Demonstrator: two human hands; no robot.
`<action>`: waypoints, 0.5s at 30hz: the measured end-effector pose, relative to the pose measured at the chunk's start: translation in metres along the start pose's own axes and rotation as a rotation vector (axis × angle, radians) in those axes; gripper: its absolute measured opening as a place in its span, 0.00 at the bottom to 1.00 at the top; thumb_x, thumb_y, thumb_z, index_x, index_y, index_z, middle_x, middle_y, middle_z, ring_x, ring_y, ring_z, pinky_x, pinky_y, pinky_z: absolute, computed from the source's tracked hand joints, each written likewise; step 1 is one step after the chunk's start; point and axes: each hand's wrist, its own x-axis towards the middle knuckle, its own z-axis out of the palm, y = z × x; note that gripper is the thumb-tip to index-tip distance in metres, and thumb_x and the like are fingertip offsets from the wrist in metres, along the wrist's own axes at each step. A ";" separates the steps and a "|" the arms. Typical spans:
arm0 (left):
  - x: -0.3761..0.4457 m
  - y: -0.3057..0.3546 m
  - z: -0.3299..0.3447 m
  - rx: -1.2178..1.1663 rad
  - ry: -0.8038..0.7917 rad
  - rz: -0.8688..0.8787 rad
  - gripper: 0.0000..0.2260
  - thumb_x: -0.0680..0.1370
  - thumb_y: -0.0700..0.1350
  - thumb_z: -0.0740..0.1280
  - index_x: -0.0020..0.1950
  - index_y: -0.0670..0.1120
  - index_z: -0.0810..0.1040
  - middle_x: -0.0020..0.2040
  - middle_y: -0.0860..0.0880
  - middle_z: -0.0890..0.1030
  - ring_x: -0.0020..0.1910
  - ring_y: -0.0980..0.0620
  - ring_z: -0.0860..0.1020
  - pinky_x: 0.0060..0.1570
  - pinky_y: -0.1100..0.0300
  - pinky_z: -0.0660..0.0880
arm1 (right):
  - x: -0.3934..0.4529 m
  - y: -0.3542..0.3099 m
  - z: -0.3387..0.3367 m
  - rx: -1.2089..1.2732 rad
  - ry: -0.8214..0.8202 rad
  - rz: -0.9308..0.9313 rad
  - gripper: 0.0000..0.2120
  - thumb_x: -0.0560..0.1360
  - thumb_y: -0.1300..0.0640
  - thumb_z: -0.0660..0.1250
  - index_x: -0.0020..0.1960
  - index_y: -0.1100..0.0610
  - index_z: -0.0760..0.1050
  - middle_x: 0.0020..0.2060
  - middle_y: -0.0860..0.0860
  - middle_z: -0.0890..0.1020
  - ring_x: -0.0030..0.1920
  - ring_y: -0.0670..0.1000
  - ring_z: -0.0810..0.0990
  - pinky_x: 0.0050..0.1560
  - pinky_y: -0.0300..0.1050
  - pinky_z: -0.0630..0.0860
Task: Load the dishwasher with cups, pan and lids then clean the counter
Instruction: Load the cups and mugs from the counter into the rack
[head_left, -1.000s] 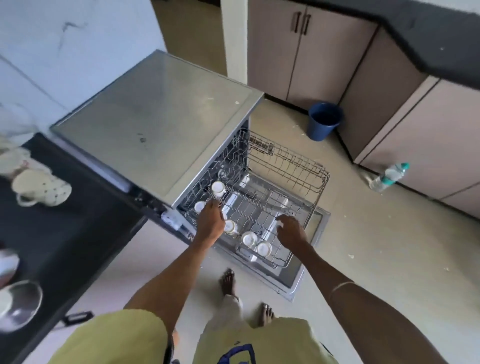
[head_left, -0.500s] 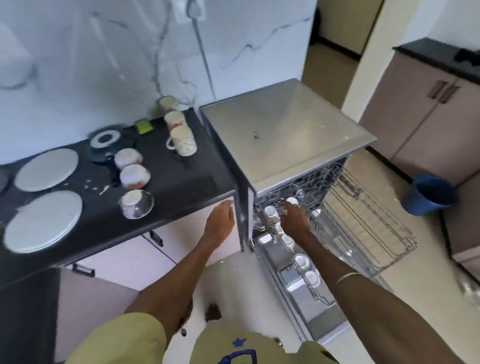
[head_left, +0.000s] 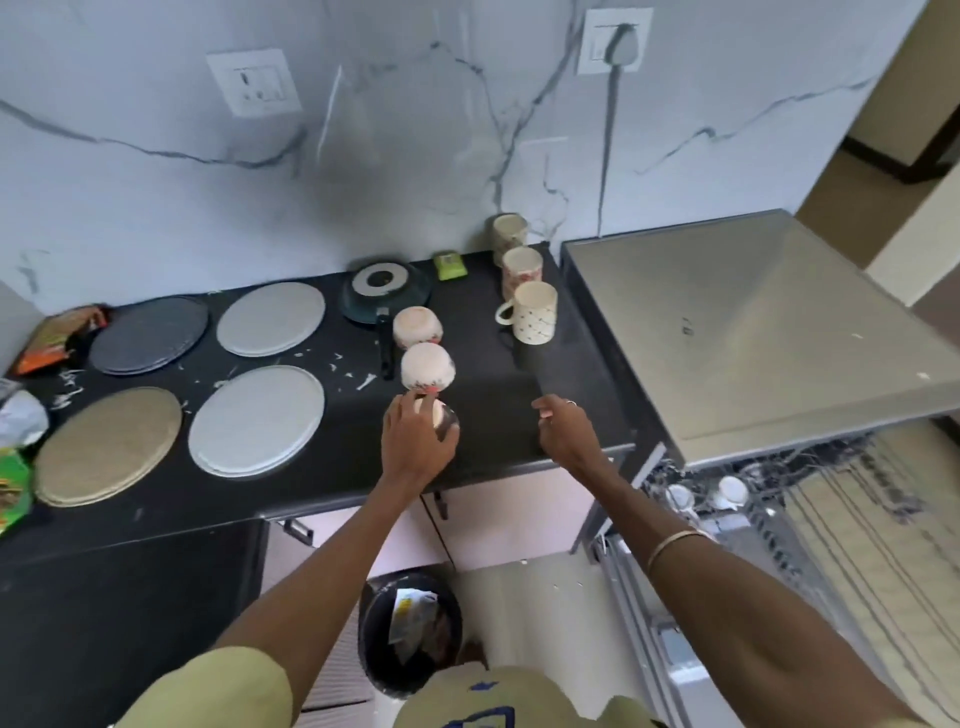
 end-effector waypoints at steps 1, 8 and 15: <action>0.007 -0.008 0.000 0.029 -0.056 0.005 0.29 0.72 0.59 0.68 0.70 0.48 0.72 0.68 0.45 0.72 0.67 0.43 0.70 0.65 0.47 0.72 | 0.010 -0.012 0.007 0.005 -0.007 -0.003 0.16 0.76 0.63 0.59 0.61 0.57 0.77 0.57 0.57 0.80 0.57 0.58 0.79 0.59 0.46 0.73; 0.017 -0.021 0.011 0.067 -0.255 -0.017 0.38 0.72 0.64 0.68 0.77 0.53 0.58 0.72 0.45 0.66 0.68 0.41 0.68 0.62 0.45 0.73 | 0.069 -0.073 0.043 -0.027 -0.178 -0.014 0.20 0.74 0.60 0.62 0.66 0.54 0.72 0.60 0.56 0.77 0.60 0.57 0.77 0.62 0.50 0.73; 0.016 -0.024 0.014 -0.007 -0.262 -0.084 0.40 0.71 0.65 0.69 0.77 0.56 0.56 0.74 0.42 0.63 0.72 0.41 0.64 0.69 0.46 0.67 | 0.117 -0.123 0.079 -0.135 -0.309 -0.137 0.32 0.71 0.53 0.69 0.72 0.55 0.61 0.66 0.62 0.68 0.66 0.65 0.68 0.62 0.59 0.71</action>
